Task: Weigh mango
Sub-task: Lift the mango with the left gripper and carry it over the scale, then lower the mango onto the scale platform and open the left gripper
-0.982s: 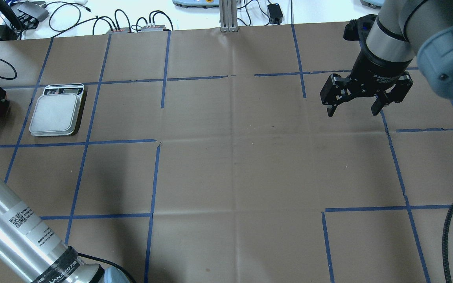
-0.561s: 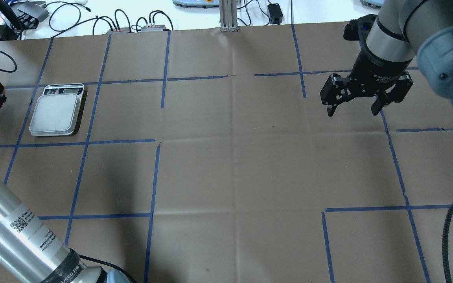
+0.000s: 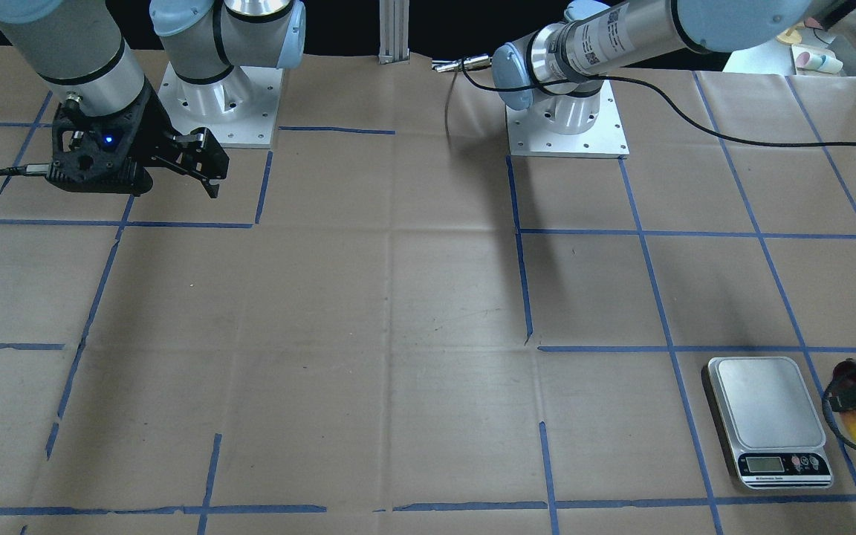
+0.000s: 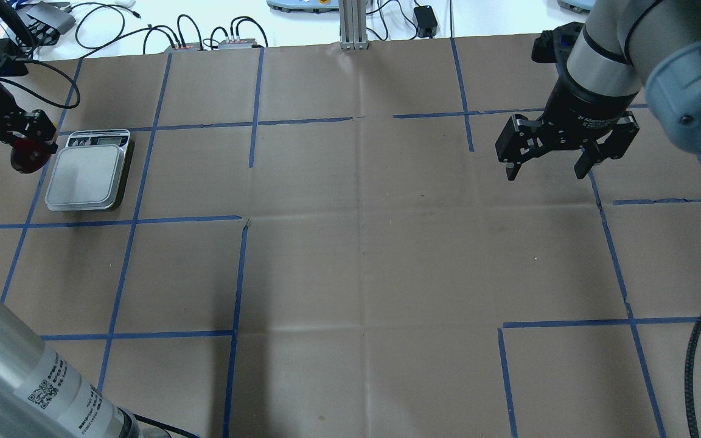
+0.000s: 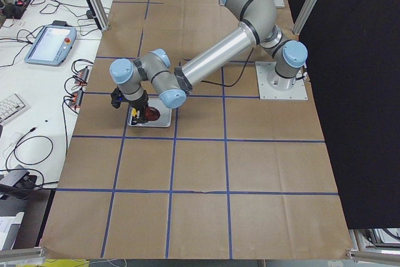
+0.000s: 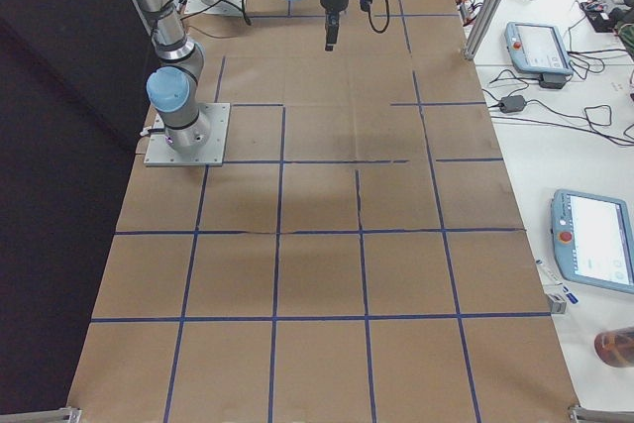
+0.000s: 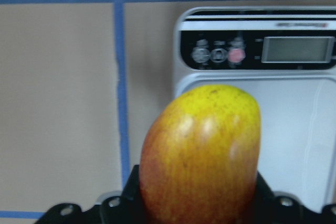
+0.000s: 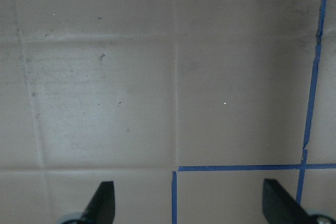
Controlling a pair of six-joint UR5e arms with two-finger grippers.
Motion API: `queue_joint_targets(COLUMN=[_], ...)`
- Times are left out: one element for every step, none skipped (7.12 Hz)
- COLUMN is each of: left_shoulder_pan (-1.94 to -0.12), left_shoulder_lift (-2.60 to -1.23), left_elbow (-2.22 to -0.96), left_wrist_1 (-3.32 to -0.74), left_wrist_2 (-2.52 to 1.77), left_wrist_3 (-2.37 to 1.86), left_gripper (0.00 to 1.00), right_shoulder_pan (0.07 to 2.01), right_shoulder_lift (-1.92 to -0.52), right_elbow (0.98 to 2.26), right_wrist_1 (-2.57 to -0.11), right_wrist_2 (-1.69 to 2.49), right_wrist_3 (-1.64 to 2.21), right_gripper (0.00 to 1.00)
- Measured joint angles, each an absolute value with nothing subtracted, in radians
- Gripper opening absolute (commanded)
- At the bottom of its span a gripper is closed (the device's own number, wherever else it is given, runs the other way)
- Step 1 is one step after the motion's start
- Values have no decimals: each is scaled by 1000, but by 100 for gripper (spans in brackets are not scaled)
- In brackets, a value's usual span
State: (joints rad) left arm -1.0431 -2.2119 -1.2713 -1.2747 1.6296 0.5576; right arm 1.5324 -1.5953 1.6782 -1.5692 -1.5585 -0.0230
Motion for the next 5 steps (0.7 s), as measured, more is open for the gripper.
queue_joint_targets(left_shoulder_pan=[-1067, -1082, -1091, -1094, -1096], left_shoulder_lift=[-2199, -2198, -2201, -2207, -2212], left_elbow=[-1319, -1352, -1373, -1382, -1386], left_wrist_1=[-1245, -1235, -1229, -1226, -1224], left_wrist_2=[1631, 1631, 1630, 1629, 1630], left_wrist_3=[555, 549, 545, 543, 544], left_gripper=[13, 14, 28, 70, 99], right_shoulder_pan=[1532, 1532, 1532, 1532, 1532], right_shoulder_lift=[-1595, -1595, -1595, -1595, -1595], right_elbow=[1678, 1678, 1678, 1678, 1678], right_wrist_1=[-1569, -1569, -1569, -1569, -1569], right_wrist_2=[-1559, -1559, -1559, -1558, -1559], right_wrist_3=[-23, -23, -23, -23, -23], right_gripper=[100, 100, 100, 100, 100])
